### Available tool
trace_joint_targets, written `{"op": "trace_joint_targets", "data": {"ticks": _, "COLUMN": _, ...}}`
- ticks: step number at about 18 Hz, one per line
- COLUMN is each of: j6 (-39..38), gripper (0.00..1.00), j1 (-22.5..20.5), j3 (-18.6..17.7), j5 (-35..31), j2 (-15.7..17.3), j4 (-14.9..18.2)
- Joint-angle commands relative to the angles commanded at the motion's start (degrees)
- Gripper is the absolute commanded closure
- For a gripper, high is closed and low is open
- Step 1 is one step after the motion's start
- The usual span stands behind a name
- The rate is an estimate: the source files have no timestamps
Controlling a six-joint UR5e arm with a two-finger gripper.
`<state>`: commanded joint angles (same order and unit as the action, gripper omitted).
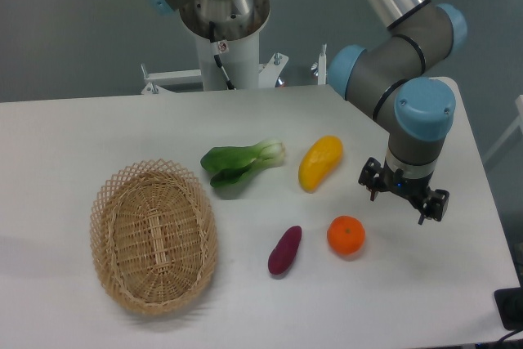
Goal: Pick up the orange from the table
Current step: 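Open the gripper above the orange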
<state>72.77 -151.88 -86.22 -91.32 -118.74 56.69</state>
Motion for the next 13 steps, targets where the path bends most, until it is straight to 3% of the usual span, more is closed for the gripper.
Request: {"op": "trace_joint_targets", "data": {"ticks": 13, "j6": -5.1, "gripper": 0.00, "j1": -0.4, "j3": -1.2, "j5": 3.6, "j2": 0.8, "j4": 0.1}}
